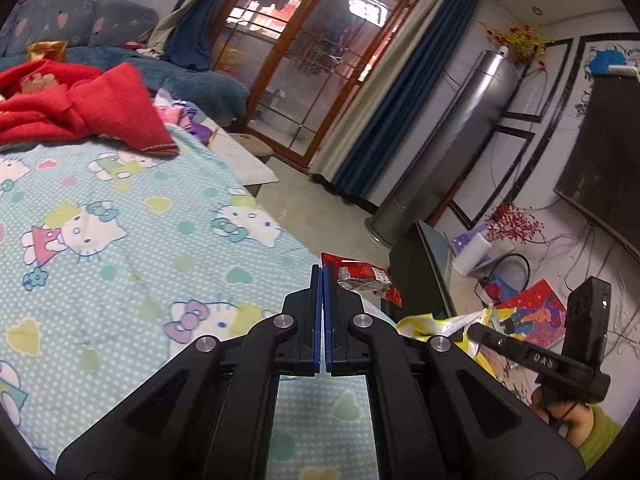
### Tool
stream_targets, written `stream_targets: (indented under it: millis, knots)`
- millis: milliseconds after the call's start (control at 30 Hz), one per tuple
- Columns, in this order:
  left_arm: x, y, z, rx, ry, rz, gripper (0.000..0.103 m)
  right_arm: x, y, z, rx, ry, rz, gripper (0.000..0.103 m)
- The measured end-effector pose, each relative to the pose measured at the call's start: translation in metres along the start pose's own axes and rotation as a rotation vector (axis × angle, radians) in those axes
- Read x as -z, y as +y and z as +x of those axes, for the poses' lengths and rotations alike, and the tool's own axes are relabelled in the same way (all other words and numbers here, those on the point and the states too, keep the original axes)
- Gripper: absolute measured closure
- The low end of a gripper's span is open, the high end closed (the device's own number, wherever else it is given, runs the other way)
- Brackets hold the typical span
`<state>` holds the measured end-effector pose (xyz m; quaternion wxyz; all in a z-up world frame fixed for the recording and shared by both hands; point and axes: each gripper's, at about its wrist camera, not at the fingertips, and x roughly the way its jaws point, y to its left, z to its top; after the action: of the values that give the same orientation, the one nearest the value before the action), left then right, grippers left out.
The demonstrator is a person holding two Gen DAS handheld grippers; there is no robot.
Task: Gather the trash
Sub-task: 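Carry the red and yellow wrappers over the yellow bin with both grippers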
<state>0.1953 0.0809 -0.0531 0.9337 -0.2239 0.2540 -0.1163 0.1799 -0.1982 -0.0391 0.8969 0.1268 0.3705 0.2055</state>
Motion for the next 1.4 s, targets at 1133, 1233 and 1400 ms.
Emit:
stream_targets:
  millis: [1133,1233,1400]
  knots:
    - [0.035,-0.104,0.02,0.135,0.08,0.233,0.103,0.018,-0.113,-0.085,0.246,-0.155,0.182,0.097]
    - [0.04,-0.113,0.022,0.142,0.09,0.255,0.103,0.019,-0.118,-0.088,0.261,-0.163,0.181,0.097]
    - [0.051,-0.129,0.026,0.155,0.11,0.301,0.103,0.022,-0.124,-0.091,0.281,-0.165,0.175,0.097]
